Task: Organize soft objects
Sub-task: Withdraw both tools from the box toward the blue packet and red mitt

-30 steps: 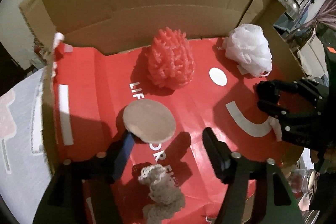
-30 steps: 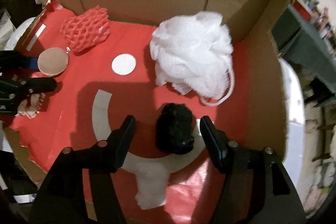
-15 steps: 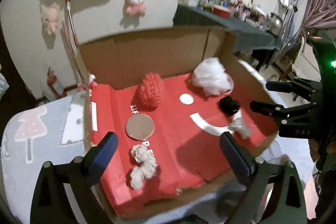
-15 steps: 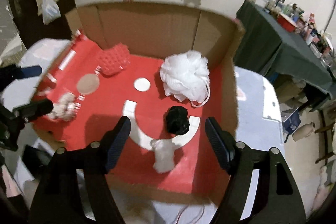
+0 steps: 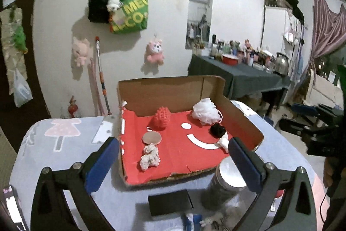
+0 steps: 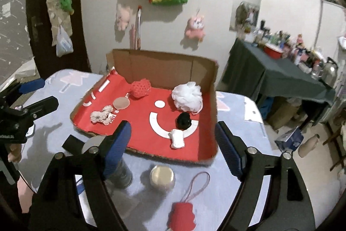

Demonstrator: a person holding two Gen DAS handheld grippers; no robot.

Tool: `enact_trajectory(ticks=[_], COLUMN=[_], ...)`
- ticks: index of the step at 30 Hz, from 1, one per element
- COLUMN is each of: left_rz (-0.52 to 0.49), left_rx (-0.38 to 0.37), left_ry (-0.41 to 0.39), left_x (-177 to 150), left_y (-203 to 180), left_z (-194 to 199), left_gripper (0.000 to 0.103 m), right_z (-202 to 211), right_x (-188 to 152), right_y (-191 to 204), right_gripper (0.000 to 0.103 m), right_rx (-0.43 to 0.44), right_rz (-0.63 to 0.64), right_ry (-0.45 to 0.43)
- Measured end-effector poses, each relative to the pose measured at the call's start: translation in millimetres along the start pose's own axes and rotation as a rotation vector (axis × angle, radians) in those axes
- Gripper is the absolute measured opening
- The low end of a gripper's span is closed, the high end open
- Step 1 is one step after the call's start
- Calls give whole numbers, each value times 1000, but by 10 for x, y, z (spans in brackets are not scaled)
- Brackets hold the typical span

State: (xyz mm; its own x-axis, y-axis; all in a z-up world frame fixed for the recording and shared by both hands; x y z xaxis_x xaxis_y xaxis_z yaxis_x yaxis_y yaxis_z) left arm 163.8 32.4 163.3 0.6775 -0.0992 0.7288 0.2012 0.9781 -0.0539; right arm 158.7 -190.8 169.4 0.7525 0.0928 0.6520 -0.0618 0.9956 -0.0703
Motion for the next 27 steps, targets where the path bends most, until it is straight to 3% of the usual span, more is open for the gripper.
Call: enact_trajectory(ticks=[6, 16, 21, 27], left_rz=[28, 9, 15, 13], left_rx=[6, 78, 51, 60], left_ry=[-64, -148, -131, -74], left_x=[-383, -914, -1100, -1284], left_y=[-82, -326, -402, -425], left_z=[198, 271, 163, -67], left_gripper=[103, 103, 103, 103], right_z=[347, 436, 333, 107], right_x=[-491, -1116, -1336, -1554], right_y=[107, 121, 96, 14], right_gripper=[86, 89, 90, 90], right_rx=[-59, -145, -137, -106], right_rz=[-37, -103, -140, -197], right_ry=[-123, -240, -253, -206])
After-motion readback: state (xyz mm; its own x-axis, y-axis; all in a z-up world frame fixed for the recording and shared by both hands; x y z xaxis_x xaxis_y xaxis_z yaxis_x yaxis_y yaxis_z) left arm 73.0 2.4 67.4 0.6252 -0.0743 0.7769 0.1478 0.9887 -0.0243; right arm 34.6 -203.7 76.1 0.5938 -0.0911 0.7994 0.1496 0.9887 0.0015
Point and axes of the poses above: each gripper's, at about its wrist camera, not at the fingertips, and z roughly against the way its jaws point, y to its left, x to its top, the point moved 5 cm from there along -z, roughly the way its jaws point, and after that the axes turned 14 degrees about y, right-handed, at the moved point
